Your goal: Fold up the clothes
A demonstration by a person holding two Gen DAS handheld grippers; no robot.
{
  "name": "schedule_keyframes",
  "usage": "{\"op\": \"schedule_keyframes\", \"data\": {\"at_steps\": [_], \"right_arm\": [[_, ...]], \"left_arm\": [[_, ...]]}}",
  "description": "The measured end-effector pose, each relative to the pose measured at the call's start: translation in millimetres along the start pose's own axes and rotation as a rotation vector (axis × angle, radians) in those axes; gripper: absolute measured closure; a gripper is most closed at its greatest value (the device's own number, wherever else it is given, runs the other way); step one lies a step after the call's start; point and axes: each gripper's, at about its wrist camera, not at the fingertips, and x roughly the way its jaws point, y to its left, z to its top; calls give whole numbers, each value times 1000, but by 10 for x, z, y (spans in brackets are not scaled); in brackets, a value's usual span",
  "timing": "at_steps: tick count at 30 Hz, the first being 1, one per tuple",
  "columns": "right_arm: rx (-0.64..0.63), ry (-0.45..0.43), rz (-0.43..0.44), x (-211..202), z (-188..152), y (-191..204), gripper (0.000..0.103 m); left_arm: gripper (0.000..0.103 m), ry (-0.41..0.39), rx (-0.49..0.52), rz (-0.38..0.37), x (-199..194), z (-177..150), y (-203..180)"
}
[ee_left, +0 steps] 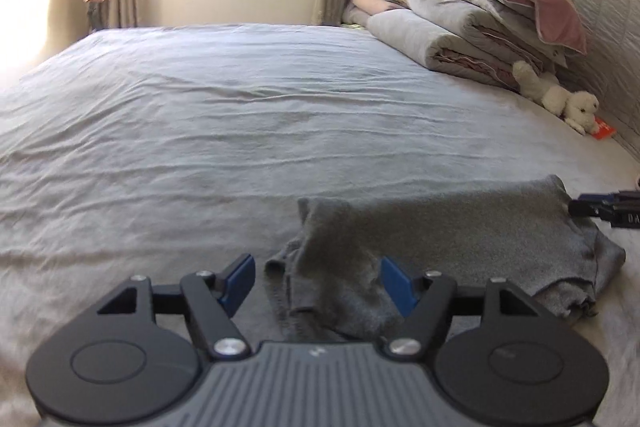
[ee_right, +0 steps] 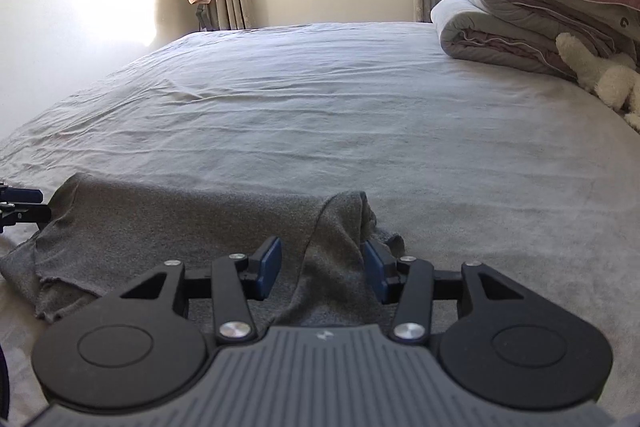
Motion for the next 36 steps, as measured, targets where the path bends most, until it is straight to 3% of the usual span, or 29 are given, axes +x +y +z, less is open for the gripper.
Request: {"op": "schedule_keyframes", "data": {"at_steps": [6, 13, 17, 29, 36], "right_arm": [[-43, 55, -54, 72, 28, 182, 52], [-37, 42, -14, 63, 98, 374, 52], [-74, 47, 3, 92, 124, 538, 52], [-112, 58, 12, 158, 148, 746, 52], [-120, 69, 15, 224, 142, 830, 52]], "left_arm": [[34, 104, -280, -53, 25, -10, 380], [40, 154, -385, -98, 75, -30, 477], [42, 174, -393, -118, 101, -28, 438], [42, 205, -266, -29, 200, 32, 199], [51, 223, -300, -80, 240, 27, 202]]}}
